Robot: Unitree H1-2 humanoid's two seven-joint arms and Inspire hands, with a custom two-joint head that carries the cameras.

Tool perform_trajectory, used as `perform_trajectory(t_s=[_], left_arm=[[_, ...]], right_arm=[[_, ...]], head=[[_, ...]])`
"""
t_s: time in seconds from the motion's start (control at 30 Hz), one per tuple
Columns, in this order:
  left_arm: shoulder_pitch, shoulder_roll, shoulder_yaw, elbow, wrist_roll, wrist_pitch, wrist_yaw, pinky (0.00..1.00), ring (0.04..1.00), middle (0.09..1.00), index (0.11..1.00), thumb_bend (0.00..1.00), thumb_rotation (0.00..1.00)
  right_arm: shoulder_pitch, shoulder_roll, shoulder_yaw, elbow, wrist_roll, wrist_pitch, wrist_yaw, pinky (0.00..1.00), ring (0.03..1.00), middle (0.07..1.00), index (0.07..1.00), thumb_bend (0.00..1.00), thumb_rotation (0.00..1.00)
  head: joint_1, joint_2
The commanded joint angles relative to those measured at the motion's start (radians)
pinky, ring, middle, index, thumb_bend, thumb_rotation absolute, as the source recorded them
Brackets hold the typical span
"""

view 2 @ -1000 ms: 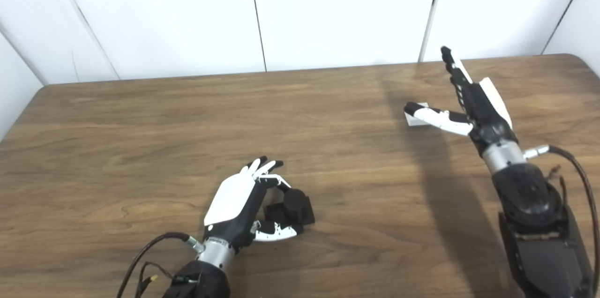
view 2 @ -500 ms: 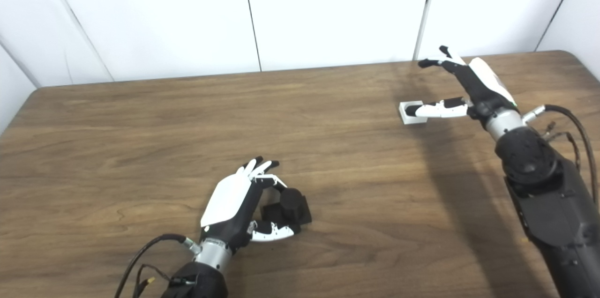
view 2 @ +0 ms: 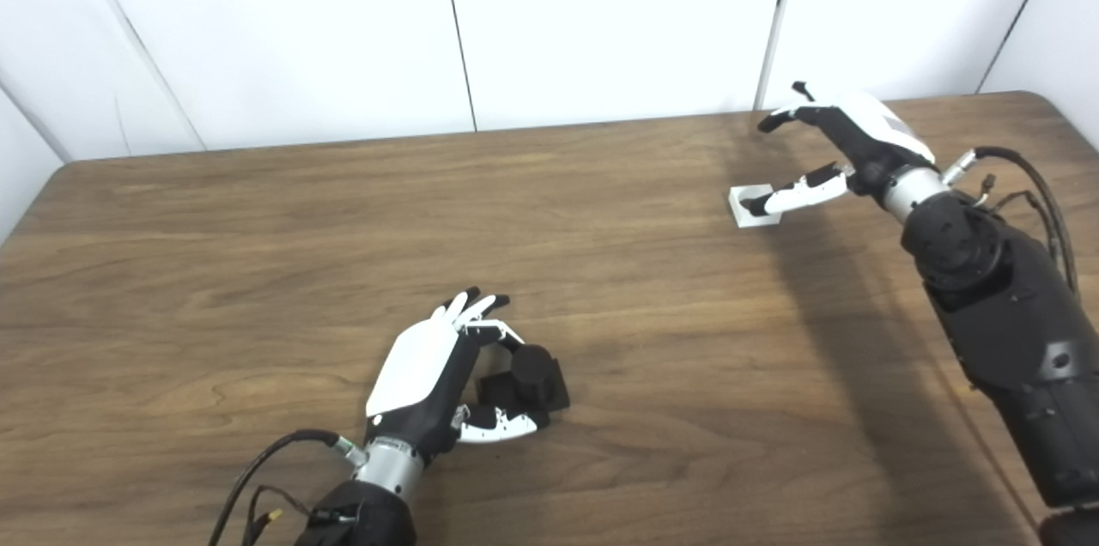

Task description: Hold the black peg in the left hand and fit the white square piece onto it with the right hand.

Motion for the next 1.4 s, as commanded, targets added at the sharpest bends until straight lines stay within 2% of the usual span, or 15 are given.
perform_trajectory(t_s=[0.0,0.2,0.5,0.77,1.37], left_arm=[[0.012,0.008,-0.008,0.038,0.024,0.015,-0.025,1.0,1.0,0.922,0.492,0.52,0.07],[0.009,0.007,-0.008,0.042,0.029,0.018,-0.023,1.0,1.0,0.923,0.492,0.52,0.07],[-0.003,-0.003,0.0,0.054,0.026,0.019,-0.012,1.0,1.0,0.926,0.493,0.52,0.07],[-0.011,-0.006,0.007,0.058,0.019,0.013,-0.005,1.0,1.0,0.922,0.492,0.52,0.07],[-0.004,0.005,0.016,0.049,0.015,0.012,-0.013,1.0,1.0,0.921,0.492,0.52,0.07]], right_arm=[[-0.079,-0.034,-0.003,-0.017,-0.016,-0.01,0.007,1.0,1.0,1.0,0.766,0.91,0.25],[-0.094,-0.052,0.037,-0.054,-0.072,0.031,0.077,1.0,1.0,1.0,0.764,0.9,0.25],[-0.103,-0.055,0.062,-0.071,-0.119,0.055,0.126,1.0,1.0,1.0,0.752,0.92,0.24],[-0.126,-0.07,0.12,-0.04,-0.188,0.027,0.154,1.0,1.0,1.0,0.75,0.94,0.25],[-0.149,-0.062,0.128,0.024,-0.214,-0.008,0.142,1.0,1.0,1.0,0.752,0.92,0.26]], head=[[-0.001,0.0],[-0.001,0.001],[-0.003,-0.001],[-0.002,-0.004],[0.002,-0.004]])
